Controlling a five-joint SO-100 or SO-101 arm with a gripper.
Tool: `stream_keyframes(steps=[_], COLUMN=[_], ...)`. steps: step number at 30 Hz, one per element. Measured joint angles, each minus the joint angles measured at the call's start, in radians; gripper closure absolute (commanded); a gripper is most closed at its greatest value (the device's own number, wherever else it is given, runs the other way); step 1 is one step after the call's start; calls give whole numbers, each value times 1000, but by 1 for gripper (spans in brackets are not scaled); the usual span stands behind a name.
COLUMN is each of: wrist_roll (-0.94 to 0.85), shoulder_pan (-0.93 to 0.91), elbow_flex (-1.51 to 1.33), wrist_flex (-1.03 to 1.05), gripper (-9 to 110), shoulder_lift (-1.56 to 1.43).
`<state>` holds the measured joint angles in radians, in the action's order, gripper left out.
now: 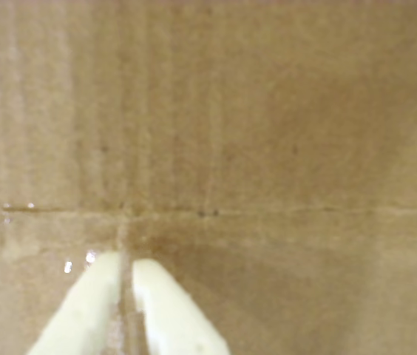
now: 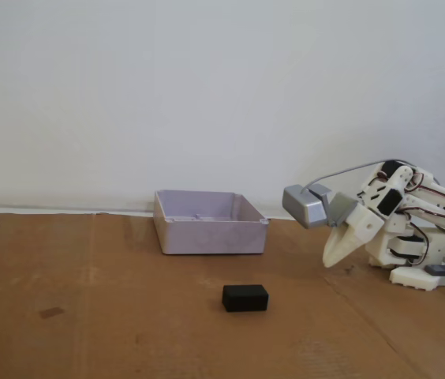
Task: Grasp a block and put it in the box.
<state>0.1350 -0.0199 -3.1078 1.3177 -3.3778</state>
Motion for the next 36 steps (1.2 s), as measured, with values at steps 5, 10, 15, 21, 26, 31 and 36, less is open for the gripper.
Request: stream_keyframes(steps=[5,10,15,21,26,31,36], wrist_roll=[0,0,9,9,9,5,9], shoulder_pan=[0,0,0,0,6,60,87], elbow_flex=[0,0,2,12,77,202,328], wrist_flex=[0,-21,-123,-256,-351,-449,-511], gripper=[102,102,102,102,102,102,102], shoulder_lift=[0,0,11,186,367,538,673])
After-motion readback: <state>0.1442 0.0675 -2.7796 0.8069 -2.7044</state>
